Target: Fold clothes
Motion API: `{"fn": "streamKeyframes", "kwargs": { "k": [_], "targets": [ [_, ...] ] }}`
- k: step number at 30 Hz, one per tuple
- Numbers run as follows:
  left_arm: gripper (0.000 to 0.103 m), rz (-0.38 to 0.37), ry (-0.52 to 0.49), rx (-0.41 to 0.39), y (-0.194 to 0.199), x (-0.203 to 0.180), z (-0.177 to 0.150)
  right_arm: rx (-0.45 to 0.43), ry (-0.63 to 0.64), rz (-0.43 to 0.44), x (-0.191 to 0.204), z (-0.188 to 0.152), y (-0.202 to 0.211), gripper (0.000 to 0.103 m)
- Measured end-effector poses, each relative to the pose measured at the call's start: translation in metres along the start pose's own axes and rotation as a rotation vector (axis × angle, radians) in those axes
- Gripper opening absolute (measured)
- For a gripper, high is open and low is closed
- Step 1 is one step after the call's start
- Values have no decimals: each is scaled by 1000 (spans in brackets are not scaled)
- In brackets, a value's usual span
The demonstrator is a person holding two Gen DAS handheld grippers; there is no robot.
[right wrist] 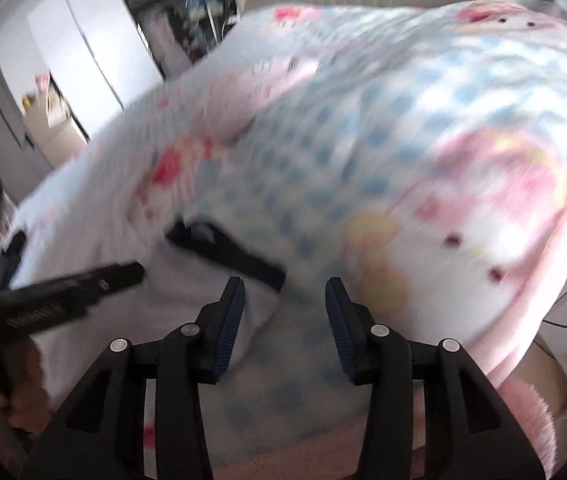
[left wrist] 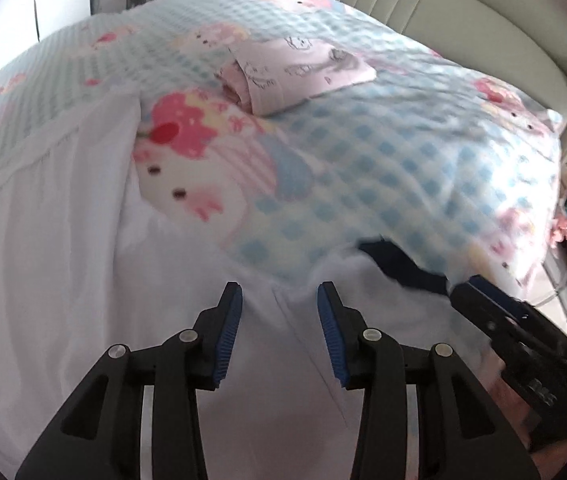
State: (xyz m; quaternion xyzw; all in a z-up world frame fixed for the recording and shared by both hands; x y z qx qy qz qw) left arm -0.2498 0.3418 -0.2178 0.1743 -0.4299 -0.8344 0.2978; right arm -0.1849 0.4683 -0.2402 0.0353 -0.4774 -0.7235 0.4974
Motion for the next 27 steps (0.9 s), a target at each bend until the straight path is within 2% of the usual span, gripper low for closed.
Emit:
{"fn": "streamKeyframes", "kwargs": {
  "k": [4, 8, 11, 15, 19, 27],
  "targets": [
    [41, 6, -26, 20, -17, 1, 19, 2, 36, 39, 16, 15, -13, 44],
    [41, -8, -61, 32, -23, -9, 22, 50, 34, 62, 12, 4, -21, 44],
    [41, -34, -102, 28, -22, -20, 17, 77, 42, 40, 1, -5, -25, 44],
    [41, -28, -194, 30, -19, -34, 6, 74, 54, 21, -1, -6, -31, 44],
    [40, -44, -222, 7, -10, -40, 2, 63, 78, 0, 0, -6, -29, 44],
    [40, -14, -294, -17, -1, -45, -8, 14, 3, 77, -3, 6, -13, 44]
  ]
}}
Point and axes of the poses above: each gripper's, at about its wrist camera, not at the fingertips, and y roughly against the way its jaws point, x to its left, z to its top, the point moved 10 cm from there along -y, roughly the way its jaws point, and after that the axes turned 14 degrees about -y, right-handed, at the moved point
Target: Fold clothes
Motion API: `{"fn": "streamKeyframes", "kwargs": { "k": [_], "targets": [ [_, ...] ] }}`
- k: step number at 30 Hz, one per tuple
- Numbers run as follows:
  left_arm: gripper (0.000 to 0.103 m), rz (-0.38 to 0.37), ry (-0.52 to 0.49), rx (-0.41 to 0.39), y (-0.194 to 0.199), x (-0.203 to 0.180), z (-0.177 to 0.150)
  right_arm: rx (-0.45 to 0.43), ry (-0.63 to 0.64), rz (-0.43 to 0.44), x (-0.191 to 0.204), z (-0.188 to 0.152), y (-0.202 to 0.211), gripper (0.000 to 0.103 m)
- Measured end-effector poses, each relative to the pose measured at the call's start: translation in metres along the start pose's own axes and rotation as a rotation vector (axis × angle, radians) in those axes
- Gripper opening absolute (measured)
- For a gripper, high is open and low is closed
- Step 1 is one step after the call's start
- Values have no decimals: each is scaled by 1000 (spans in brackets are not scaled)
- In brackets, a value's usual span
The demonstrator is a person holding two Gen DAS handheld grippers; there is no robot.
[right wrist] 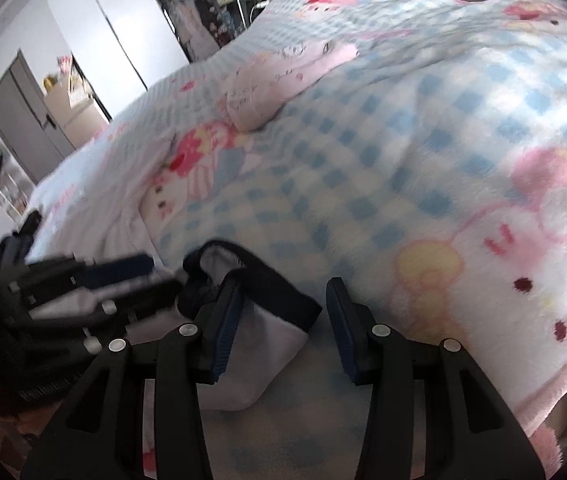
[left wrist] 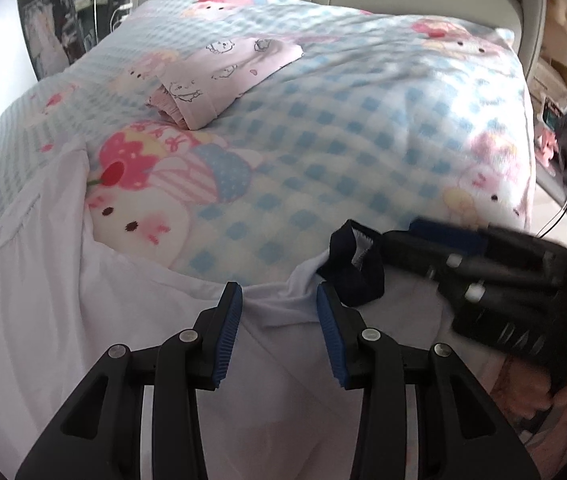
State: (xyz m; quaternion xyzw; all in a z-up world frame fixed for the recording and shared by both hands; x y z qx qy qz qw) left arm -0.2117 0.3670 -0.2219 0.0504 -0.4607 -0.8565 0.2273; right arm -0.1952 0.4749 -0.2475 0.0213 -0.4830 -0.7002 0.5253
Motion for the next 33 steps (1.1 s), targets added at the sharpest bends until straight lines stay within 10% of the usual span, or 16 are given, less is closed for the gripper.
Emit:
{"fn": "streamKeyframes", "kwargs": {
  "k": [14, 19, 31, 33],
  "targets": [
    [37, -12, -144, 18, -22, -23, 7, 34, -25, 25, 1, -1, -9, 49],
    [10, -4, -138, 13, -30, -22, 16, 46, -28, -6, -4, -3, -14, 49],
    [0, 120, 101, -25, -20, 55, 38, 38, 40, -141, -14, -8, -20, 47],
    [1, 9, 188, -81, -9, 58, 40, 33, 27, -140, -17, -7, -18, 47]
  ]
}}
Point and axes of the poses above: each gripper's, at about its wrist camera, not at the fingertips, and y roughly against the way its jaws point, x to its left, z to its top, the point moved 10 cm from there along -y, roughly the way its jaws point, and after that the axes turned 14 degrees about -y, right-handed, at the moved point
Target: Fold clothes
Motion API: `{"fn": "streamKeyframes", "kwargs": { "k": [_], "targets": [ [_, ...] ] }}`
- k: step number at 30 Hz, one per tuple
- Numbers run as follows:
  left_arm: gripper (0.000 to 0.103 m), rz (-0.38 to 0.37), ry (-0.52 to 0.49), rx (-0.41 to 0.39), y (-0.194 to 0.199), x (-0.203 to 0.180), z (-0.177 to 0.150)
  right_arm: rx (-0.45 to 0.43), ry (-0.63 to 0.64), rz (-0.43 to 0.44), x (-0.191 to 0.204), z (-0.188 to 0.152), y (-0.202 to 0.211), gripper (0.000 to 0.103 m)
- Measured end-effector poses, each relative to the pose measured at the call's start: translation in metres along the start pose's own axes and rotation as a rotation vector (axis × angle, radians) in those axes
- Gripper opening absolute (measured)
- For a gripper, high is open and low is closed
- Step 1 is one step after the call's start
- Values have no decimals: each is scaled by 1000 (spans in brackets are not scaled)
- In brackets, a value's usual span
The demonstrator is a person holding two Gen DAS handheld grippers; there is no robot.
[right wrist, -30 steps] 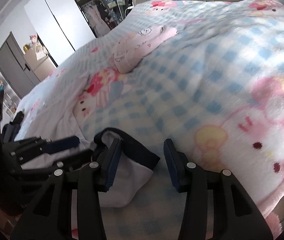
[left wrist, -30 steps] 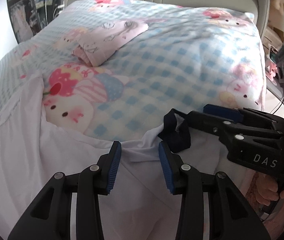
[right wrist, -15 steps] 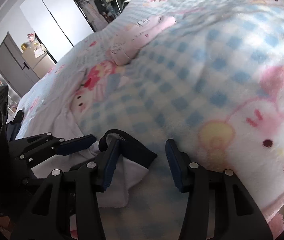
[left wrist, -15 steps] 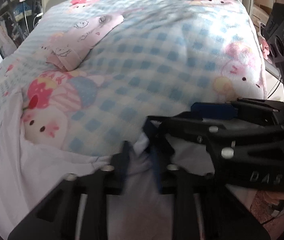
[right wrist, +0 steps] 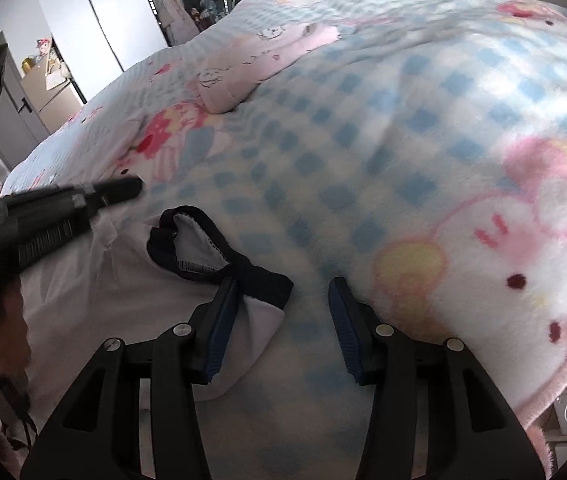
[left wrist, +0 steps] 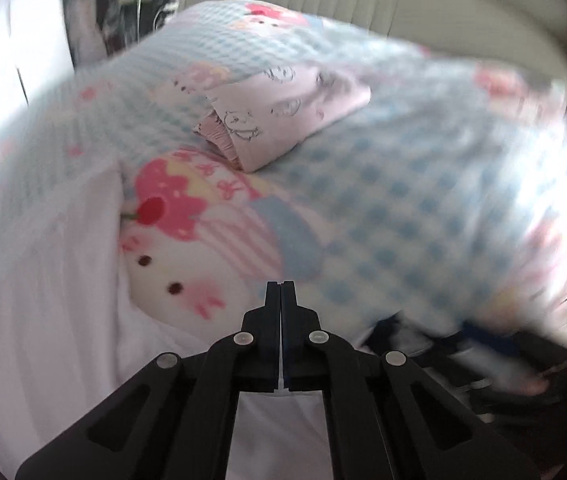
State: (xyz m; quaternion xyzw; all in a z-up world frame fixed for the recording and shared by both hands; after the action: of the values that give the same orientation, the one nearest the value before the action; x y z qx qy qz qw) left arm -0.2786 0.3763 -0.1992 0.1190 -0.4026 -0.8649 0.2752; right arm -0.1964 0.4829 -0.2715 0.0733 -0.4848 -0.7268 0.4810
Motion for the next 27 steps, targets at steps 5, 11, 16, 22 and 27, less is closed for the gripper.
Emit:
{"fn": "streamKeyframes", "kwargs": {
  "k": [5, 11, 16, 22, 27],
  "targets": [
    [1, -136, -135, -19, 19, -37, -15, -46, -65, 65, -5, 9, 16, 49],
    [2, -89, -269, 124, -12, -60, -38, -37, -28, 16, -2, 7, 10, 49],
    [2, -51, -293, 187, -36, -61, -42, -25, -32, 15, -3, 5, 7, 49],
    [3, 17, -131, 124, -49, -33, -15, -11, -4, -23, -4, -2, 4, 50],
    [5, -33, 122, -45, 10, 10, -1, -27, -23, -33, -10, 1, 9, 49]
  ]
}}
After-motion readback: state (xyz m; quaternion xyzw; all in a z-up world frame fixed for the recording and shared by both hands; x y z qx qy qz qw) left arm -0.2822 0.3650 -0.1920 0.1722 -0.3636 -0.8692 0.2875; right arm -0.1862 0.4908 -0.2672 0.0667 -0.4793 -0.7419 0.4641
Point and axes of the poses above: each gripper's, at about its wrist camera, not at the fingertips, and y roughly against the way its jaws point, x to its left, z to its top, the point moved 10 cm from there along -y, roughly the way its jaws point, and after that the axes turned 14 degrees about -y, right-handed, at the moved point
